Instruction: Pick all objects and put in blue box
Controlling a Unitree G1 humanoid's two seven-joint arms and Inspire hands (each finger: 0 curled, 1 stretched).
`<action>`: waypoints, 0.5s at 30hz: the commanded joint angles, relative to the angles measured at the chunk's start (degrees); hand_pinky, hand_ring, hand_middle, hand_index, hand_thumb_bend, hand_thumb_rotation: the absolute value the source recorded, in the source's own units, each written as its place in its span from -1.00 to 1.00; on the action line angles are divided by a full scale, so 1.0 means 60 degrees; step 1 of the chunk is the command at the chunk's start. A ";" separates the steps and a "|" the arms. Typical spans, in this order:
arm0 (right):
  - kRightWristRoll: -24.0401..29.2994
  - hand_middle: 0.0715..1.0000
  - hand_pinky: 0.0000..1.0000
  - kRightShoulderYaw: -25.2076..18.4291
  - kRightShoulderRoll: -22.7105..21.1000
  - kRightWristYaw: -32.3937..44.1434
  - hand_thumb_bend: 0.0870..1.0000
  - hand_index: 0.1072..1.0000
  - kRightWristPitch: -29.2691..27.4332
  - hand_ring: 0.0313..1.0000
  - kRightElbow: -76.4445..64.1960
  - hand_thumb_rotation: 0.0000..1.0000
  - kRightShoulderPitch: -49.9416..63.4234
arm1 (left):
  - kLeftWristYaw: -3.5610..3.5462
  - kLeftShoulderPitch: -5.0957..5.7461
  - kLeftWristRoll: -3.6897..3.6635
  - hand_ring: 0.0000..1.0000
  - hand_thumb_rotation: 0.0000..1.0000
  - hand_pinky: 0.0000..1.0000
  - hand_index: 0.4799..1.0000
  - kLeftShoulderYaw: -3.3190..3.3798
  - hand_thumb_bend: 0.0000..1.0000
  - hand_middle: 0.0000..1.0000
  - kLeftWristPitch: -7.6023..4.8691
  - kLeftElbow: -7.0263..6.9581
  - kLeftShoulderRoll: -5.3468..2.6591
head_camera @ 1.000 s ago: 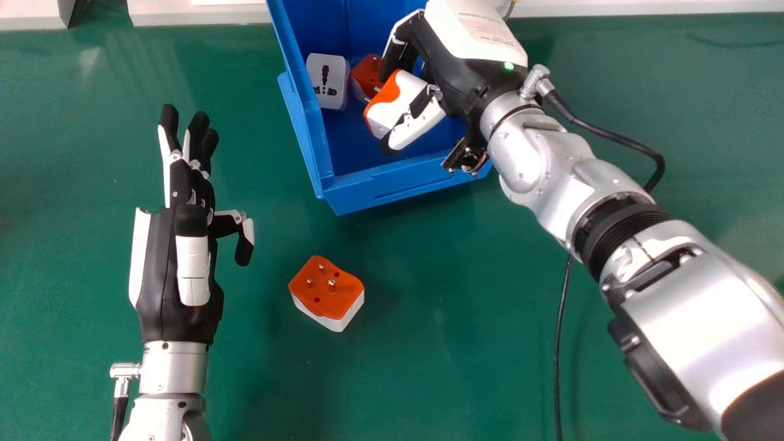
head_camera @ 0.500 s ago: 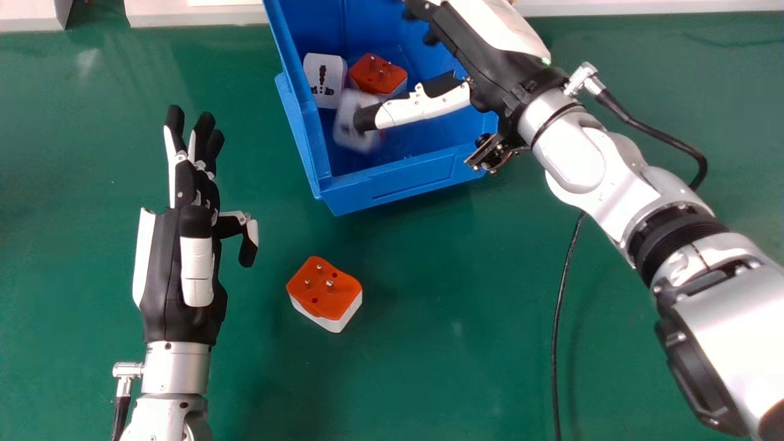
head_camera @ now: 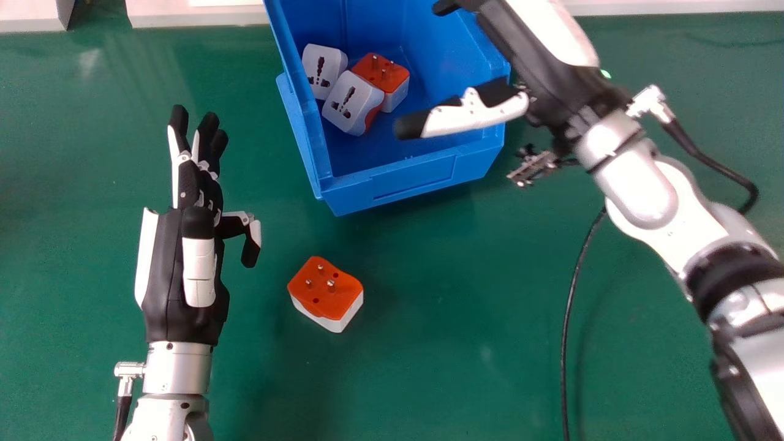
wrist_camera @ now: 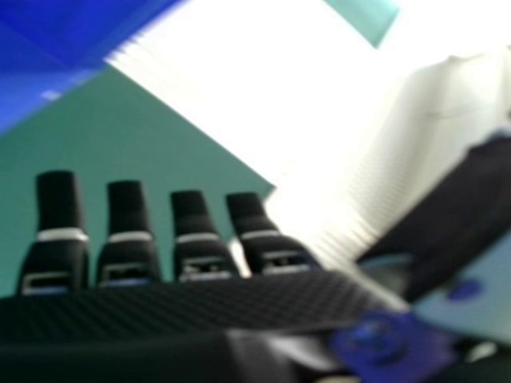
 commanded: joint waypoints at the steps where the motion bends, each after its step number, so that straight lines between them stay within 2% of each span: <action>1: 0.0531 0.76 0.40 -0.0391 -0.0475 -0.0041 0.95 0.75 -0.0845 0.65 -0.0749 0.31 0.0624 | 0.0023 0.0061 -0.0005 1.00 1.00 -1.00 0.71 -0.0020 1.00 1.00 -0.0130 -0.0179 -0.0021; 4: 0.0796 0.74 0.35 -0.0815 -0.0844 -0.0116 0.93 0.74 -0.1516 0.62 -0.1571 0.27 0.1627 | 0.0060 0.0104 0.0007 1.00 1.00 -1.00 0.71 -0.0019 1.00 1.00 -0.0164 -0.0156 -0.0070; 8: 0.0835 0.70 0.25 -0.1272 -0.1047 -0.0191 0.89 0.71 -0.1872 0.58 -0.2321 0.17 0.2549 | 0.0139 0.0124 0.0065 1.00 1.00 -1.00 0.72 -0.0031 1.00 1.00 -0.0210 -0.0116 -0.0118; 15: 0.0677 0.66 0.17 -0.1930 -0.1011 -0.0294 0.87 0.68 -0.1958 0.54 -0.3444 0.10 0.3934 | 0.0120 0.0123 0.0037 1.00 1.00 -1.00 0.73 -0.0014 1.00 1.00 -0.0223 -0.0069 -0.0118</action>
